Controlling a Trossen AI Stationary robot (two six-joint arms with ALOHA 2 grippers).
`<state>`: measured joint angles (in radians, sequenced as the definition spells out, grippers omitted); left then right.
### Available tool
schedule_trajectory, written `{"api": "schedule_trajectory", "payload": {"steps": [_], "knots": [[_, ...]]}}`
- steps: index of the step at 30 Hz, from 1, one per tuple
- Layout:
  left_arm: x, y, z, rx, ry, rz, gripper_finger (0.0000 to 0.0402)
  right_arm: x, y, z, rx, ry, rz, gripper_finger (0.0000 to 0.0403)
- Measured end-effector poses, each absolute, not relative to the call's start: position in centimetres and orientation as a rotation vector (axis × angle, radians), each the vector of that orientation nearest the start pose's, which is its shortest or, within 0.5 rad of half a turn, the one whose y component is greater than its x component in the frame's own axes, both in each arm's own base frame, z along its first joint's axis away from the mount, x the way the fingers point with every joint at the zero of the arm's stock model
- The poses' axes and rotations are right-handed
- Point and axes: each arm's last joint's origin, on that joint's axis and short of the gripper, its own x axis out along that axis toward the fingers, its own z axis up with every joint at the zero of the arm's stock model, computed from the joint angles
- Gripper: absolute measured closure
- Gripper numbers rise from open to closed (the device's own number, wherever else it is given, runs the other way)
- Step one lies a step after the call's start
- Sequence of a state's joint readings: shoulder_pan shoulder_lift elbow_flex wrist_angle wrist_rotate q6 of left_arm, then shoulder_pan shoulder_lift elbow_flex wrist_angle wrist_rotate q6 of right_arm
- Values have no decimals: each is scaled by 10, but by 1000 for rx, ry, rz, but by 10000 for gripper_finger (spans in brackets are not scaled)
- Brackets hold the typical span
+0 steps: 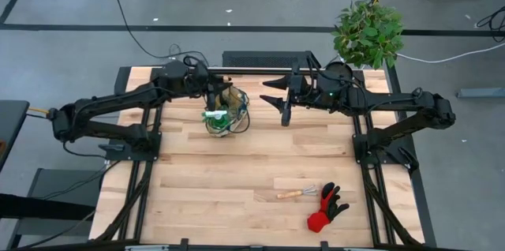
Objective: Pick & Place Garden tools in Gardening bag
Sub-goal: Put the brown trowel into the gardening bag
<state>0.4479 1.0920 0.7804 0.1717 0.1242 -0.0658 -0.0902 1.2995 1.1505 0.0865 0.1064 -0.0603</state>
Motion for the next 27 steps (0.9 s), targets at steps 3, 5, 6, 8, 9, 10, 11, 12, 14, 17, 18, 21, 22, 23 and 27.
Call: {"api": "schedule_trajectory", "payload": {"steps": [3, 5, 6, 8, 9, 10, 11, 12, 14, 17, 18, 21, 22, 23, 27], "knots": [[219, 108, 294, -108, 130, 353, 320, 295, -30, 375, -61, 69, -196, 202], [217, 111, 287, -110, 128, 366, 322, 295, -30, 375, -61, 69, -197, 202], [216, 111, 283, -112, 133, 370, 323, 295, -30, 375, -61, 69, -197, 202], [214, 112, 276, -115, 139, 374, 325, 295, -30, 375, -61, 69, -197, 202], [214, 112, 273, -114, 137, 375, 325, 295, -30, 375, -61, 69, -197, 202], [213, 112, 270, -115, 139, 375, 324, 295, -30, 375, -61, 69, -197, 202], [212, 111, 267, -117, 148, 375, 322, 295, -30, 375, -61, 69, -197, 202], [212, 111, 262, -123, 161, 376, 320, 295, -30, 375, -61, 69, -197, 202], [210, 110, 255, -136, 175, 377, 319, 295, -30, 375, -61, 69, -197, 202], [209, 109, 251, -147, 174, 373, 323, 295, -30, 374, -61, 70, -211, 202], [209, 109, 251, -148, 177, 368, 325, 295, -30, 374, -62, 71, -219, 202], [210, 109, 250, -137, 180, 358, 324, 295, -31, 374, -62, 71, -238, 202], [211, 109, 249, -134, 184, 358, 322, 295, -31, 374, -62, 71, -238, 202], [211, 109, 248, -134, 192, 358, 319, 295, -31, 374, -62, 72, -238, 202], [213, 110, 248, -136, 178, 345, 317, 295, -31, 374, -62, 72, -238, 202]]}}
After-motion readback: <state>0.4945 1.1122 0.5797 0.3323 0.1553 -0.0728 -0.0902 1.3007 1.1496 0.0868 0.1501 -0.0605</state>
